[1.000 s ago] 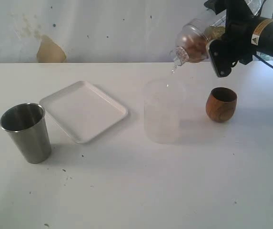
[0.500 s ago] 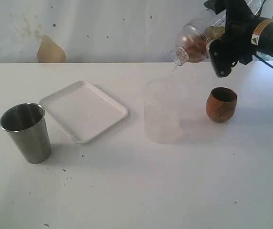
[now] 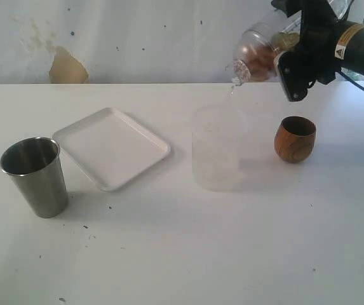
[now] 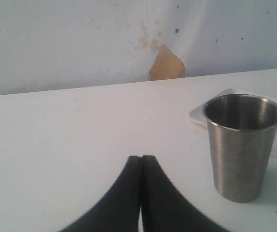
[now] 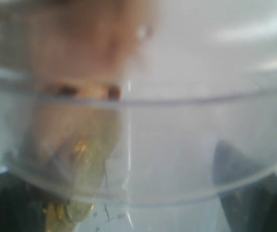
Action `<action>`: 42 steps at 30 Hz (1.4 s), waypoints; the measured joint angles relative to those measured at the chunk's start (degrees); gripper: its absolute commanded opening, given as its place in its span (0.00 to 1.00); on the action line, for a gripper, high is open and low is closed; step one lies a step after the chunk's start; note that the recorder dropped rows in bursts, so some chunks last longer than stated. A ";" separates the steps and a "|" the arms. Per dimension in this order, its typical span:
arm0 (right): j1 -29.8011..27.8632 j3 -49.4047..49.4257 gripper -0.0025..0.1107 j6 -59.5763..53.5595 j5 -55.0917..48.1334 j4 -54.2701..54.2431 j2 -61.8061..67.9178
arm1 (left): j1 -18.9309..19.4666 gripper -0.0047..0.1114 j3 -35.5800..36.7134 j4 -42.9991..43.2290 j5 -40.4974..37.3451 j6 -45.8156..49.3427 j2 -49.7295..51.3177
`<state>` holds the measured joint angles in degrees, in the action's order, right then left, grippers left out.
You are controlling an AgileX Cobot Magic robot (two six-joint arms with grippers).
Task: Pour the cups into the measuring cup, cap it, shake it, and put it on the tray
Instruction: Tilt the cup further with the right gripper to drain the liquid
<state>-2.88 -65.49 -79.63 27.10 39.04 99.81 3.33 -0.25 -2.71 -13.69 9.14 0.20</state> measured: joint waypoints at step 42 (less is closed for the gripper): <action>0.00 0.00 0.02 -12.75 0.86 -0.13 0.00 | 0.00 0.04 0.00 0.00 0.00 0.00 0.00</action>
<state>-2.88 -65.49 -92.37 27.95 38.91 99.81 3.33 -0.25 -2.71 -13.69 9.14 0.20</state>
